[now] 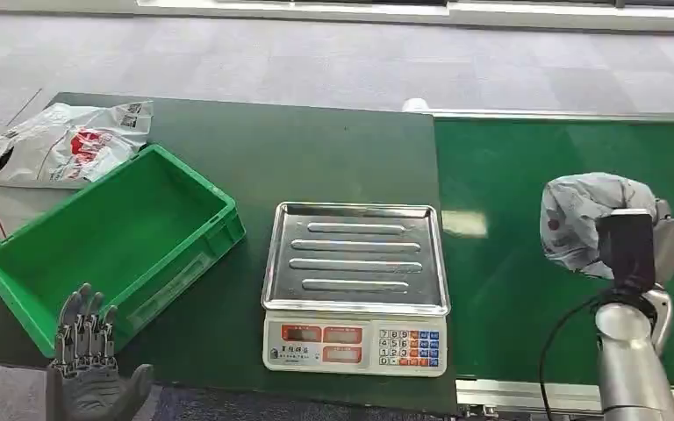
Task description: Moved the parcel from conveyor to table for the left to box.
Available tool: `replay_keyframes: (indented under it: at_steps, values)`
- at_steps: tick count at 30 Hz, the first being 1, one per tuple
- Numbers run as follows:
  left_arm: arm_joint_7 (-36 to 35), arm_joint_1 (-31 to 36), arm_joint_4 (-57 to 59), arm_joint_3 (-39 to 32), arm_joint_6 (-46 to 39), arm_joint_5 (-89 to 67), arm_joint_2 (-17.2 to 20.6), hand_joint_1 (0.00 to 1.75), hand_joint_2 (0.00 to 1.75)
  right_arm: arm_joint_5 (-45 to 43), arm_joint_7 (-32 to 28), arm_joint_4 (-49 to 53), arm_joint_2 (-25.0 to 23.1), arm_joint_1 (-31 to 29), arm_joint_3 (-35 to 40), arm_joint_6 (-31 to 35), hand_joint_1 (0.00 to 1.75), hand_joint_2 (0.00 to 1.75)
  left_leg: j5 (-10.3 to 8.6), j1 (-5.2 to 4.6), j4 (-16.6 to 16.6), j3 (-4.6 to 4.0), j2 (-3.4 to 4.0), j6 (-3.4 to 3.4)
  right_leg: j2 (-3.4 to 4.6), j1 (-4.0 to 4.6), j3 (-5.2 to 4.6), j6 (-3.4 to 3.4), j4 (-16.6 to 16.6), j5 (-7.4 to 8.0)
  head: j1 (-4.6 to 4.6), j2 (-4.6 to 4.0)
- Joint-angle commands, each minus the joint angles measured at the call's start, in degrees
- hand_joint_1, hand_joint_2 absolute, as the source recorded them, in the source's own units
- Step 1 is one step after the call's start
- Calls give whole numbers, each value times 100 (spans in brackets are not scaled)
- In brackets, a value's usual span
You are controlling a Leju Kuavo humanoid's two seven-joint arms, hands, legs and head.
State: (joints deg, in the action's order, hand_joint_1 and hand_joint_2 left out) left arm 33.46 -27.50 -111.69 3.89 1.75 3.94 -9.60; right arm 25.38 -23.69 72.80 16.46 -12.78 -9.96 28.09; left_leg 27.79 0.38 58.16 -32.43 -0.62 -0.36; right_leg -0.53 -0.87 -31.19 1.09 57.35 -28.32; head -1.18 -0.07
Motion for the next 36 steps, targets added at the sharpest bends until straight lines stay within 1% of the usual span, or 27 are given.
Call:
replay_keyframes:
  at_steps: [1, 3, 4, 5, 6, 7, 9, 10, 11, 12, 13, 14, 16, 17, 18, 19, 20, 21, 22, 23, 24, 25, 29, 31, 36]
  values:
    - [40, 183, 454, -171, 44, -60, -62, 0, 175, 24, 238, 2736, -155, 550, 1285, 629, 175, 175, 0, -4, -12, 9, 38, -6, 36, -2, -14, -13, 1, 6, 0, 0]
    - [40, 177, 444, -172, 46, -60, -59, 0, 175, -79, 143, 2640, -115, 540, 1272, 665, 175, 175, -3, -1, -9, 8, 25, -5, 22, 1, -13, -10, -2, 6, 0, 0]
    - [41, 171, 439, -177, 47, -61, -72, 0, 175, -172, -24, 2622, -89, 524, 1311, 687, 175, 175, -4, -1, -9, 8, 25, -4, 20, 1, -12, -10, -3, 5, 0, 0]
    - [71, 166, 457, -157, 25, -108, -89, 0, 175, -152, -370, 2767, -82, 527, 1579, 665, 175, 175, -9, 0, -15, 12, 30, -4, 26, 1, -9, -14, -11, 11, 0, 0]
    - [100, 167, 482, -121, -5, -147, -86, 0, 175, -61, -376, 2949, -105, 552, 1844, 640, 175, 175, -1, -4, -4, 2, 27, -2, 22, -4, -17, -8, 4, 2, 0, 0]
    - [146, 175, 537, -54, -75, -168, -45, 0, 175, 418, -97, 3090, -29, 551, 2354, 463, 175, 175, -2, 0, -7, 3, 38, -3, 33, 0, -16, -11, -3, 8, 0, 0]
    - [243, 160, 633, 70, -215, -160, 35, 0, 175, 813, 201, 3090, -95, 497, 2994, 299, 175, 175, 1, -3, -7, 7, 44, -5, 38, -4, -15, -8, 2, 7, 0, 0]
    - [307, 141, 679, 154, -306, -134, 100, 0, 175, 1075, 417, 2981, -165, 418, 3310, 267, 175, 175, -5, -2, -25, 19, 66, -8, 59, -2, -12, -17, -13, 18, 2, 0]
    - [347, 126, 709, 244, -395, -94, 179, 0, 175, 1068, 574, 2870, -160, 317, 3586, 115, 175, 175, 1, -3, -15, 17, 63, -8, 55, -3, -13, -12, -3, 11, 0, 0]
    - [377, 131, 757, 339, -452, -48, 263, 0, 175, 1104, 856, 2720, -110, 203, 3812, -144, 175, 175, 2, 0, -12, 17, 57, -8, 50, 0, -9, -11, -3, 10, 0, 0]
    - [389, 138, 822, 394, -479, -6, 307, 0, 175, 970, 982, 2527, -202, 72, 3915, -311, 175, 175, -2, 1, -24, 27, 73, -10, 68, 1, -6, -16, -12, 17, 0, 0]
    - [402, 153, 861, 447, -499, 27, 343, 0, 175, 869, 1054, 2360, -259, -25, 3975, -441, 175, 175, -4, -1, -24, 24, 71, -10, 66, 0, -8, -15, -10, 17, 0, 0]
    - [412, 219, 953, 608, -552, 93, 447, 0, 175, 760, 1333, 1985, -409, -173, 4084, -927, 175, 175, -6, 0, -22, 23, 71, -10, 68, 2, -11, -15, -9, 18, 0, 0]
    - [410, 299, 1024, 716, -643, 140, 544, 0, 175, 1095, 1772, 1677, -546, -246, 4212, -1431, 175, 175, -6, 0, -17, 18, 56, -9, 54, 1, -9, -10, -4, 13, 0, 0]
    - [411, 337, 1030, 749, -678, 145, 592, 0, 175, 1196, 1949, 1447, -671, -302, 4262, -1644, 175, 175, -11, 2, -26, 23, 65, -11, 62, 4, -8, -14, -13, 21, 0, 0]
    - [403, 353, 1028, 767, -703, 152, 623, 0, 175, 1152, 2090, 1271, -821, -342, 4269, -1893, 175, 175, -7, 4, -18, 21, 50, -12, 48, 5, -4, -10, -8, 13, 0, 0]
    - [371, 380, 1035, 788, -722, 173, 647, 0, 175, 1154, 2148, 1069, -959, -398, 4282, -2028, 91, 175, -13, 6, -26, 24, 57, -13, 55, 7, -4, -13, -15, 20, 0, 0]
    - [319, 416, 1064, 822, -725, 184, 660, 0, 175, 1125, 2279, 852, -1149, -431, 4275, -2288, 0, 175, -10, 7, -19, 21, 51, -13, 50, 6, -6, -11, -8, 15, 0, 0]
    - [285, 449, 1088, 855, -718, 178, 677, 0, 175, 1135, 2395, 760, -1208, -467, 4296, -2448, 0, 0, -15, 6, -27, 22, 58, -14, 56, 6, -6, -14, -14, 21, 0, 0]
    - [267, 484, 1110, 890, -719, 172, 665, 0, 175, 1283, 2480, 605, -1321, -504, 4359, -2485, 0, 0, -8, 7, -16, 20, 46, -13, 45, 6, -2, -9, -4, 11, 0, 0]
    - [230, 521, 1115, 943, -714, 160, 676, 0, 175, 1378, 2568, 457, -1425, -541, 4401, -2548, 0, 0, -14, 8, -27, 26, 58, -14, 57, 7, -1, -13, -15, 21, 0, 0]
    - [193, 548, 1117, 969, -707, 158, 694, 0, 175, 1464, 2646, 399, -1453, -562, 4427, -2571, 0, 0, -8, 7, -13, 20, 44, -13, 44, 6, -4, -9, -2, 10, 0, 0]
    - [109, 600, 1109, 974, -684, 179, 731, 0, 175, 1470, 2671, 393, -1463, -546, 4376, -2592, 0, 0, -19, 6, -25, 21, 51, -14, 50, 5, -6, -14, -13, 20, 0, 0]
    - [36, 656, 1105, 944, -648, 207, 722, 0, 175, 1447, 2693, 491, -1477, -473, 4237, -2582, 0, 0, -12, 6, -10, 14, 31, -13, 31, 4, -5, -10, 0, 9, 0, 0]
    - [-95, 682, 976, 848, -574, 188, 654, 0, 175, 1294, 2775, 951, -1495, -320, 3858, -2363, 0, 0, -17, 6, -13, 9, 26, -13, 25, 5, -10, -13, -3, 13, 0, 0]
